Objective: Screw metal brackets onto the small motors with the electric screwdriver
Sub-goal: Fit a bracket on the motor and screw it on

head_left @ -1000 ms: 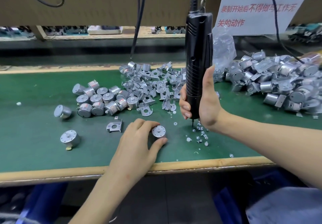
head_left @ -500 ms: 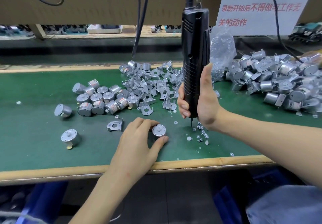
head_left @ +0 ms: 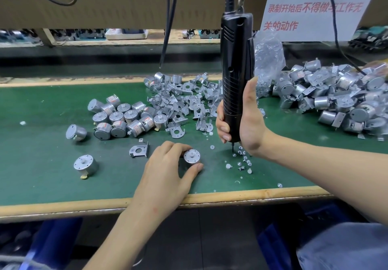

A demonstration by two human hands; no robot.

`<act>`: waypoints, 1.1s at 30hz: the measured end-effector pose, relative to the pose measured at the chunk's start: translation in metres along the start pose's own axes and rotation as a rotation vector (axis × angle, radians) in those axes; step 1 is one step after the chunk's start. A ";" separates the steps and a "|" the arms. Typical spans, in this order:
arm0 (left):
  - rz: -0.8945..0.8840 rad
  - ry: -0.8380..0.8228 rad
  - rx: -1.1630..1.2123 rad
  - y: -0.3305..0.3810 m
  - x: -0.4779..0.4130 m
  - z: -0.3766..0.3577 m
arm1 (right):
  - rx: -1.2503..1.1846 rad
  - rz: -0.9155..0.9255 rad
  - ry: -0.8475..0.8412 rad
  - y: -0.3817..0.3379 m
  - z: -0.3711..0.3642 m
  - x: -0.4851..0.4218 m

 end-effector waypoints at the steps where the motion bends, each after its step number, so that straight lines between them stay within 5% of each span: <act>1: 0.001 0.000 0.001 0.000 0.000 0.000 | -0.002 0.001 -0.002 0.000 0.000 0.000; 33: -0.001 0.008 -0.004 -0.001 0.000 0.000 | -0.002 0.008 -0.017 -0.006 0.001 0.001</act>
Point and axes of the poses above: each hand's wrist, its own x-axis away from the middle knuckle, its own z-axis out of the back of the hand, y = z × x, the point moved 7 cm from there along -x, towards the middle knuckle, and after that the axes turned 9 degrees about -y, right-handed, at the moved point
